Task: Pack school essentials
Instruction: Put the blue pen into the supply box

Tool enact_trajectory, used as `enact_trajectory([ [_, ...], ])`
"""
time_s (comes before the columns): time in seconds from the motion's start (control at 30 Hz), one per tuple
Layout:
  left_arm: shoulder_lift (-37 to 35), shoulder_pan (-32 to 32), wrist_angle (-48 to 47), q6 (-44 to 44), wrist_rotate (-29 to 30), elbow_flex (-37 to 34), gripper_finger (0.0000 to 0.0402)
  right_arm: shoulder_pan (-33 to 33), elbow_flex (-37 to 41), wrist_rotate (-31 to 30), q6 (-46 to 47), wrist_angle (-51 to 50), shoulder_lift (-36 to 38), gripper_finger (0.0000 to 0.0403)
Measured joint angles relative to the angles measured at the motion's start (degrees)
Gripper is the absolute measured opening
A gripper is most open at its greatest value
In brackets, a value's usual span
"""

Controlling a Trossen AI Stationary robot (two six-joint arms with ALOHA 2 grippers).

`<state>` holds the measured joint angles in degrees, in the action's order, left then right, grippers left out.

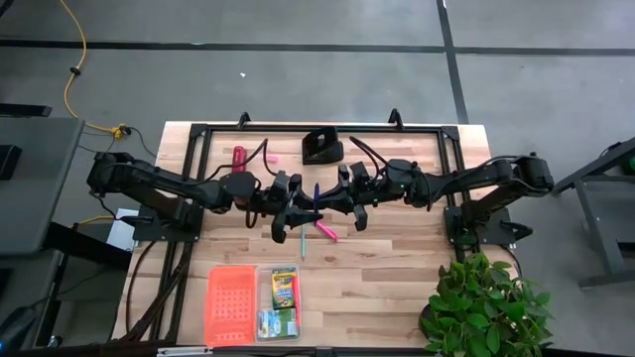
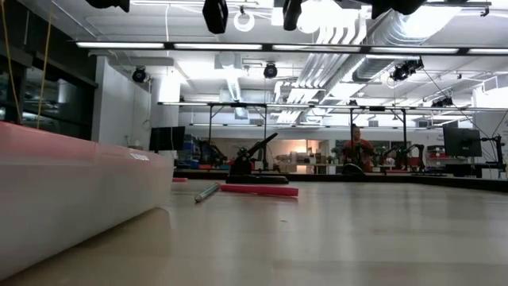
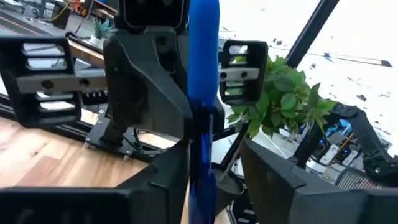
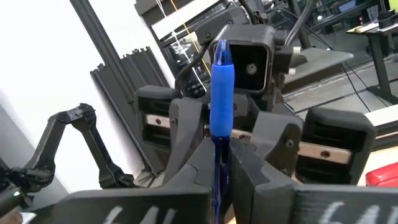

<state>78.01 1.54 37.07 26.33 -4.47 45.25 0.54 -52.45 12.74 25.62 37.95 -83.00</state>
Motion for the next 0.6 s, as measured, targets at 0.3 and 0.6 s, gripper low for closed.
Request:
enact_trajectory([
  [0.3, -0.23, 0.74, -0.25, -0.57, 0.04, 0.0, 0.0066, 0.0, 0.0, 0.37, -0.12, -0.02, 0.0, 0.0003],
  [0.6, -0.23, 0.74, -0.56, -2.19, 0.13, 0.0, 0.0014, 0.0, 0.0, 0.55, -1.45, 0.01, 0.0, 0.0013],
])
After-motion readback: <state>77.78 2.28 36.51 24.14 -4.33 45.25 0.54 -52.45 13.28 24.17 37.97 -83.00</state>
